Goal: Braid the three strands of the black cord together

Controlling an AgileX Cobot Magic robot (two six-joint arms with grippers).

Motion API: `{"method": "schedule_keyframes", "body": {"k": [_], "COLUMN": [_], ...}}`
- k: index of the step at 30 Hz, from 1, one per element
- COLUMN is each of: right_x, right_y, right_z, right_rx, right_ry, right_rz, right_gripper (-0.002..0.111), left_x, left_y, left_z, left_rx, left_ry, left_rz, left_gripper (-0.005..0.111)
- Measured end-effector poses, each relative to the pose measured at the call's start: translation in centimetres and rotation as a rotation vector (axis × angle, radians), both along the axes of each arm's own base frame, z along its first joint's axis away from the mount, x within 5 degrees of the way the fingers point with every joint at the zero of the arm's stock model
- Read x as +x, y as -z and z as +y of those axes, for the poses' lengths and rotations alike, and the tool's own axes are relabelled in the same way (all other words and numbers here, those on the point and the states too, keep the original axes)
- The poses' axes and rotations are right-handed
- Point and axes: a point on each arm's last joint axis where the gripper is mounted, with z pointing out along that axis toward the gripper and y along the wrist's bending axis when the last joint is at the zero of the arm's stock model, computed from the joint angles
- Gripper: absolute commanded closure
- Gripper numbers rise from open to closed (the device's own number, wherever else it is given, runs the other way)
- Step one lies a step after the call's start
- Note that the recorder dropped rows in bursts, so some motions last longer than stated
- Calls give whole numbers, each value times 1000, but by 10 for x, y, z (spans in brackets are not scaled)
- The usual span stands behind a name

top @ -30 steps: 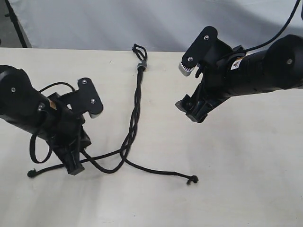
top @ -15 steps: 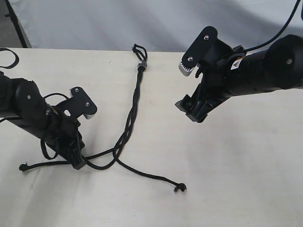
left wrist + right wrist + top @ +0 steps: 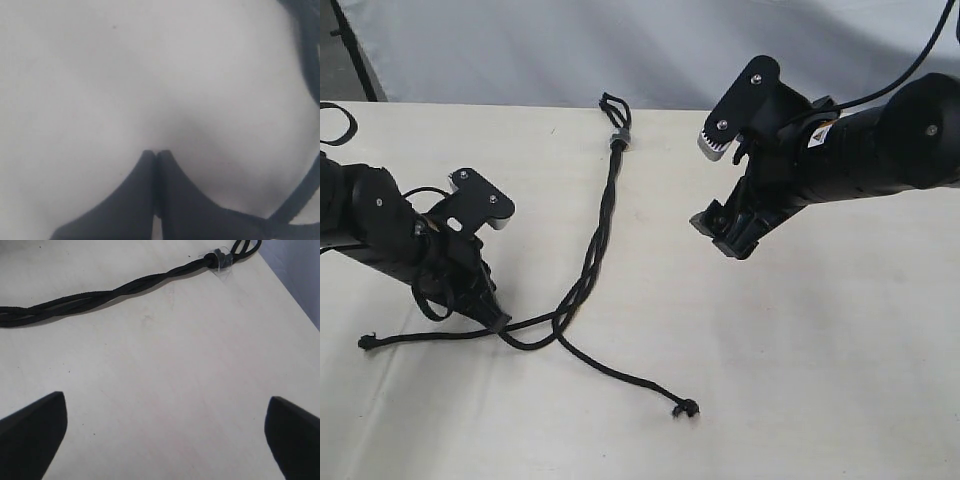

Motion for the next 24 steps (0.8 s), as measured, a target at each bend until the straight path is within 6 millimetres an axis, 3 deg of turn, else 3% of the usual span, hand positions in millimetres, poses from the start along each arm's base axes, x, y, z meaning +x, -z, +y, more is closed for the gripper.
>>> {"method": "schedule_keyframes", "body": {"k": [10,18,24], "right_x": [0,0,0], "right_y": [0,0,0], "right_z": [0,0,0], "right_rx": [0,0,0], "right_ry": [0,0,0], "right_rz": [0,0,0], "right_gripper": [8,8,8], "left_x": [0,-2,-9], "left_y": [0,0,-3], "left_z": [1,-2,-7], "left_rx": [-53,-127,-190], "left_ry": [-104,-196,-204], "left_rz": [23,84,188], "left_gripper": [103,54,53]}}
